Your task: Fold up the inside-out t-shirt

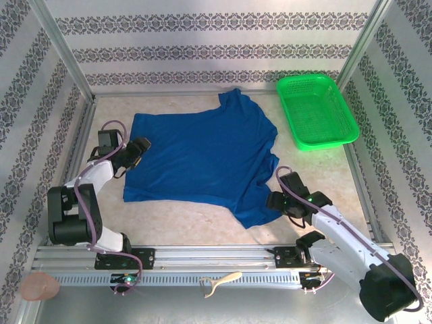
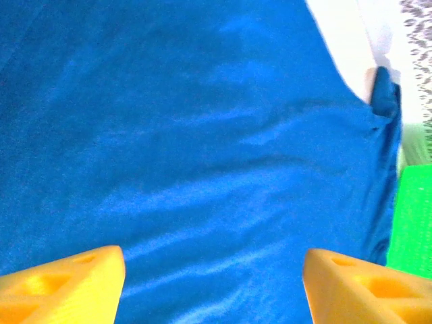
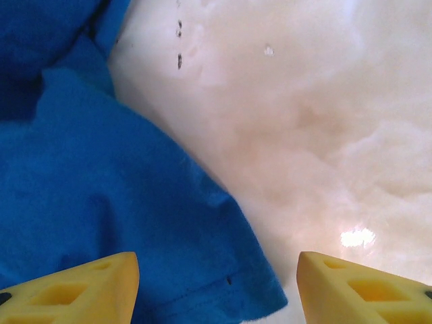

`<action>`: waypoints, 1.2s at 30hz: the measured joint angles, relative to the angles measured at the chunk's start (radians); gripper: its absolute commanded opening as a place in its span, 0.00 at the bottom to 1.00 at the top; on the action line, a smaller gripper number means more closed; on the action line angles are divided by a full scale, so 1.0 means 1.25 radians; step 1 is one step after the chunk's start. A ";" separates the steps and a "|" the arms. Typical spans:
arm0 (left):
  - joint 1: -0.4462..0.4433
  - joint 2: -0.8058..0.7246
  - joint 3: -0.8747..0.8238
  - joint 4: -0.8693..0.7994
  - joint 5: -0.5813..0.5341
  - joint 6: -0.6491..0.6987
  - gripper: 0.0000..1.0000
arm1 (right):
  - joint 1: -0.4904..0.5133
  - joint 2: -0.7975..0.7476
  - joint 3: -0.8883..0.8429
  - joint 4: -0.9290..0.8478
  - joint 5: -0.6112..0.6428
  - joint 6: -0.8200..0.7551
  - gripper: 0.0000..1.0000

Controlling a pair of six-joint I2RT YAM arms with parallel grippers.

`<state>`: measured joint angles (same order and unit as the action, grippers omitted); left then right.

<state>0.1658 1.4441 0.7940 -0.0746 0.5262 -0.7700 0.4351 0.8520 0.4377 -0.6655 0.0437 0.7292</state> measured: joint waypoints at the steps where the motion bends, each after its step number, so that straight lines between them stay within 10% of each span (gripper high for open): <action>1: 0.000 -0.024 0.000 -0.008 0.002 0.001 0.71 | 0.016 -0.002 -0.002 -0.005 0.013 0.016 0.64; 12: 0.000 -0.204 0.000 -0.075 0.022 -0.017 0.72 | 0.047 0.107 -0.004 0.009 0.023 0.094 0.53; 18: 0.000 -0.231 0.001 -0.101 0.034 -0.035 0.72 | 0.065 0.145 -0.009 0.019 0.026 0.146 0.01; 36: 0.000 -0.404 -0.190 -0.349 -0.237 -0.075 0.75 | 0.169 -0.379 0.042 -0.221 0.027 0.336 0.00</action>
<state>0.1658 0.9386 0.5568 -0.5102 0.2306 -0.8639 0.6460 0.3786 0.4904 -0.9421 0.0776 1.1492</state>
